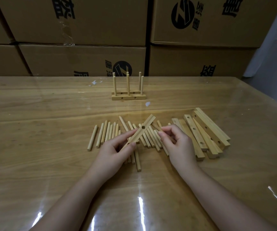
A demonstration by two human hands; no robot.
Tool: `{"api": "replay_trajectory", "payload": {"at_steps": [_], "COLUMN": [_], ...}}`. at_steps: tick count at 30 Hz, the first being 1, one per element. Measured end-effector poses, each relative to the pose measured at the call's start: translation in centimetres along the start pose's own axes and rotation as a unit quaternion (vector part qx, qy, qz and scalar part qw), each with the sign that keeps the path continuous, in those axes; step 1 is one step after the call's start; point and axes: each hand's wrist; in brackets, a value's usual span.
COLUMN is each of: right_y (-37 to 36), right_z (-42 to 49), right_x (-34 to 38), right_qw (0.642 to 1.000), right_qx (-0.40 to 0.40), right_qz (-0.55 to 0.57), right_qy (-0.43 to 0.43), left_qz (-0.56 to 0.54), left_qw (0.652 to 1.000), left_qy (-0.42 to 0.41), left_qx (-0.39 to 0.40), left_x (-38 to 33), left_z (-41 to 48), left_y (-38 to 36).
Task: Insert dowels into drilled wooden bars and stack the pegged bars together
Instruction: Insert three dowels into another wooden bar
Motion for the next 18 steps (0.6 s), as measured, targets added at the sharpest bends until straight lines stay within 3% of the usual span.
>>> {"api": "replay_trajectory", "payload": {"at_steps": [18], "right_y": [0.11], "right_z": [-0.05], "right_x": [-0.24], "right_qw": [1.0], "right_qx": [0.003], "right_qz": [-0.013], "right_qy": [-0.001], "left_qz": [0.003], "left_qw": [1.0], "left_qy": [-0.006], "left_qx": [-0.003], "left_x": [0.17], "left_z": [-0.06], "left_y": [-0.06]}}
Point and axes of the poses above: each hand's wrist, its own z-axis towards the middle knuckle, its own y-axis out of the back of the hand, x = y × z, and after that the axes turned 7 degrees about x, right-handed
